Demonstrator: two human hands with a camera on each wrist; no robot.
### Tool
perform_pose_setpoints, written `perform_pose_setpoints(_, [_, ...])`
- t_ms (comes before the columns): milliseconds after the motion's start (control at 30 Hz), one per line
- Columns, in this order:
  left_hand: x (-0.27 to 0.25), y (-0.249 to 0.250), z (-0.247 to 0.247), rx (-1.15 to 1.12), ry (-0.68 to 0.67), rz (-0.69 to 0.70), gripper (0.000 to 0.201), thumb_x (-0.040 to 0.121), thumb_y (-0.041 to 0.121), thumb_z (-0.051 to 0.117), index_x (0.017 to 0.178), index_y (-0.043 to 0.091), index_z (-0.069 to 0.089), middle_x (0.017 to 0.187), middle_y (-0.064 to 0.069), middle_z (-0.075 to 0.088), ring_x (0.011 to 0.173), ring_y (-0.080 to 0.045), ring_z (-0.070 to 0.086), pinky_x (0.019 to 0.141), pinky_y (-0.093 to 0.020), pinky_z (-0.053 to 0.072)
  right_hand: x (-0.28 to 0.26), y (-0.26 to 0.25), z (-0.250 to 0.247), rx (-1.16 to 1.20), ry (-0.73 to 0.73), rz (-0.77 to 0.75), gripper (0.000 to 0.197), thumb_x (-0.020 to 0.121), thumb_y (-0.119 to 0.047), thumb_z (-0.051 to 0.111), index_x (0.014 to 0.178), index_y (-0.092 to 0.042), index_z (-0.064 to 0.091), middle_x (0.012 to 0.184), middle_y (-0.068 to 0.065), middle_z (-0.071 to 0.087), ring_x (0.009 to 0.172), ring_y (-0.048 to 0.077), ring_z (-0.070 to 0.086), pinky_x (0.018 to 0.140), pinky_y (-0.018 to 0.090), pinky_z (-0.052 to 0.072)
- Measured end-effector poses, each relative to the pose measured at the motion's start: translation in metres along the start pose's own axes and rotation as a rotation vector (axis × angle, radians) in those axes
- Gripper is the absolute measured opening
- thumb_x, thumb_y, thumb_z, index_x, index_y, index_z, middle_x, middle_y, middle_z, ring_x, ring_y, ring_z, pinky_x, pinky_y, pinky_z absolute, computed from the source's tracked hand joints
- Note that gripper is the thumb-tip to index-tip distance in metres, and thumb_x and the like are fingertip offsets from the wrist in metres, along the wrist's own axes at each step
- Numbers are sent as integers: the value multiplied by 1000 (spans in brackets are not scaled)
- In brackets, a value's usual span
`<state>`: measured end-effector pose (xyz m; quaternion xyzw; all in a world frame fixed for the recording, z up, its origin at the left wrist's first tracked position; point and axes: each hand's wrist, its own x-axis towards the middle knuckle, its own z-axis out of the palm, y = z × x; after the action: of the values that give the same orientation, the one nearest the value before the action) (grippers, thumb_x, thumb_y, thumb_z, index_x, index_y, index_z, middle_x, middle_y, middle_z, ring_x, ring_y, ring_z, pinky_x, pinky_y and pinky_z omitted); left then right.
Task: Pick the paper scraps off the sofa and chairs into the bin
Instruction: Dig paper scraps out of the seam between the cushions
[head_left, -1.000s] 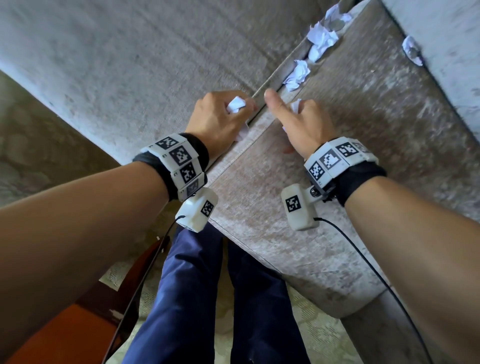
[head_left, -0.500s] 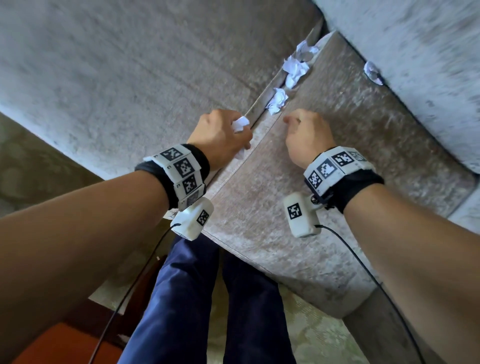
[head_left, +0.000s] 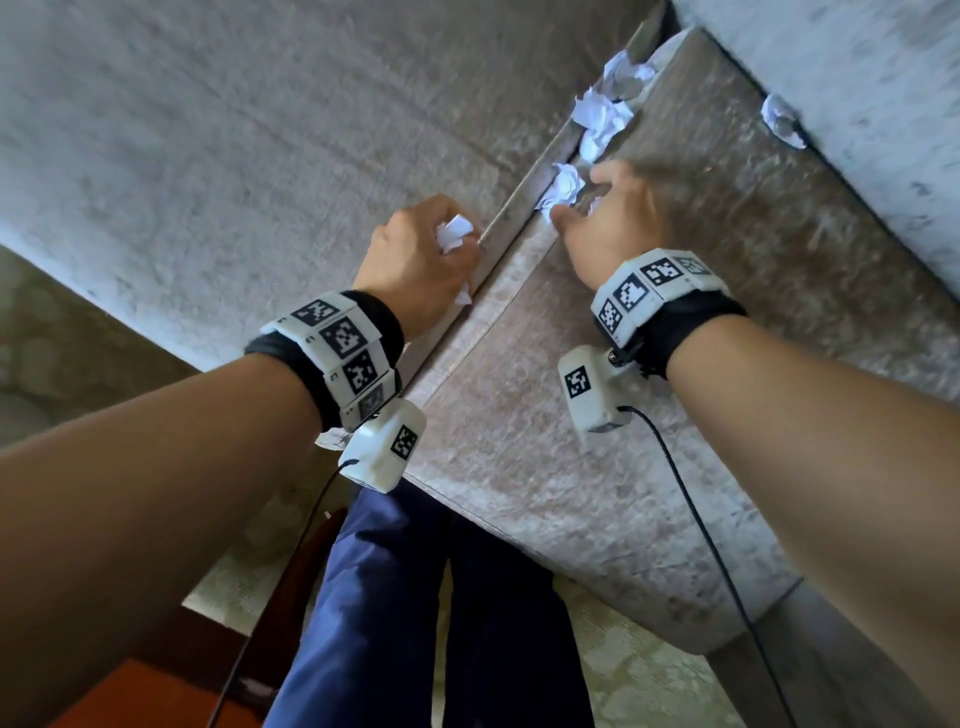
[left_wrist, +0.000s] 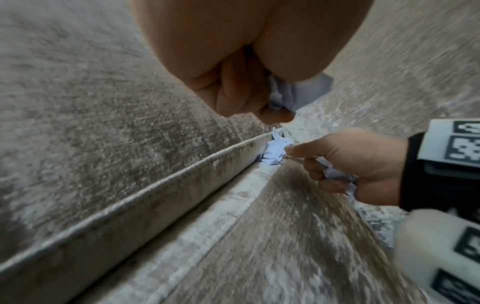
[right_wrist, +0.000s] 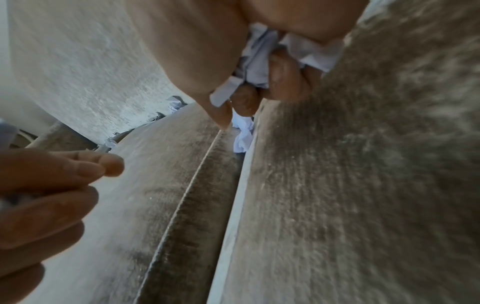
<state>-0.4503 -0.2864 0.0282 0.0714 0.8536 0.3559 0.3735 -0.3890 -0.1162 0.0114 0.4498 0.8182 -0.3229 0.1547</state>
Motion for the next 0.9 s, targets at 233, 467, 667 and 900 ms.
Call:
perform_pose_setpoints(233, [9,2,6,-6,-3,-21,14,93,19,54,88,21,66,61,2,67,54,-5,67,55,-16,51,24,-9,13,-113,-29,-41,32,86,-33,64,114,-18,59,106,8,66,98,30,62,71,27,42])
perform_pose_setpoints(467, [15,6,13,0,-34,-29,17,92,17,53,85,19,68,59,3,67,53,-5,67,52,-14,50,23,1,16,-152,-21,-88,28,95,-39,51,80,-15,50,81,10,62,73,33,51,62,30,34])
perform_pose_setpoints(667, [20,27,18,40,-34,-26,17,91,18,54,79,22,66,53,6,65,52,-3,66,50,-14,47,24,12,-19,38,-111,-64,32,95,-25,36,71,-8,46,74,9,55,64,22,42,60,18,32])
perform_pose_setpoints(900, [40,78,35,158,-55,19,15,89,20,52,85,20,67,54,8,65,58,-10,69,56,-26,52,18,39,-67,160,-33,-16,33,97,-15,40,95,11,62,89,33,59,65,35,53,58,24,25])
